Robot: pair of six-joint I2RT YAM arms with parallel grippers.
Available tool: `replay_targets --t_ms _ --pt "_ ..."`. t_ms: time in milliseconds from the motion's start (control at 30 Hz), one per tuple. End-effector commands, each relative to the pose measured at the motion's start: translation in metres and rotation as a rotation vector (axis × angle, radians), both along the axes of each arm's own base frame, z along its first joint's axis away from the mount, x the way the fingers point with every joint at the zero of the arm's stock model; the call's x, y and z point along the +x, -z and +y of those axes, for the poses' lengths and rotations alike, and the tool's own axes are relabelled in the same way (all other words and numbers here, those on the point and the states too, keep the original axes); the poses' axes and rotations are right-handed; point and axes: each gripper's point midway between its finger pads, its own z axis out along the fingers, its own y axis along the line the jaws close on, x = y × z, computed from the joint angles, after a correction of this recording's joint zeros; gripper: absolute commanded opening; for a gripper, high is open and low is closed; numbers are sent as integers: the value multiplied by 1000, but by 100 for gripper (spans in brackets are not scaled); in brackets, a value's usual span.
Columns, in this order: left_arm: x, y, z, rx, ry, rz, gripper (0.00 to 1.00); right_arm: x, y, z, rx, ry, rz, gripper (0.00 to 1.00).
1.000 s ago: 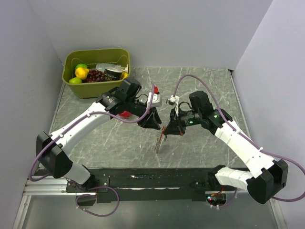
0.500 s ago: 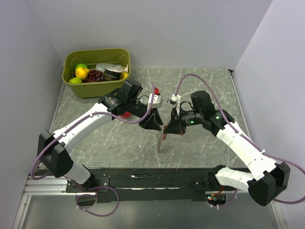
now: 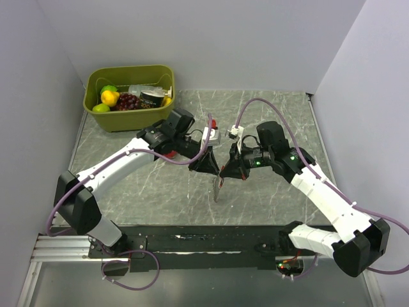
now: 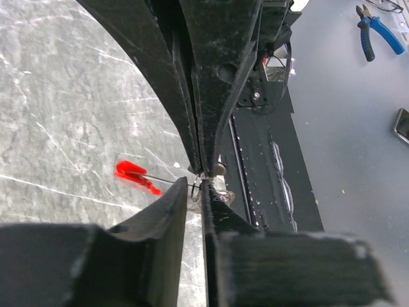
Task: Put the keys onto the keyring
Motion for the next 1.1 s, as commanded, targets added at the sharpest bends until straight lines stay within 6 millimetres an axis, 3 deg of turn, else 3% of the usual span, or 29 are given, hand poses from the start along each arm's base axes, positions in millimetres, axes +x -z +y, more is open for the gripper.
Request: replay_targets --t_ms 0,100,233,267,300,400,700,933,1067 --pt "0 -4 -6 -20 33 -21 13 1 -26 4 61 -15 -82 0" --pt "0 -6 -7 -30 40 -20 1 1 -23 5 56 -15 -73 0" --pt "0 -9 -10 -53 27 -10 1 2 -24 4 62 -6 -85 0" --pt "2 -12 -12 -70 18 -20 1 2 -25 4 66 -1 -97 5" --pt "3 -15 -12 -80 8 -29 1 2 -28 3 70 7 -109 21" --pt "7 -21 -14 -112 -28 -53 1 1 -34 1 86 14 -138 37" --pt "12 -34 -12 -190 -114 -94 1 3 -59 -7 145 84 -219 70" --pt "13 -47 -9 -281 -170 -134 1 13 -72 -21 199 155 -230 72" --pt "11 -66 -5 -376 -186 -204 1 14 -79 -24 241 137 -240 71"
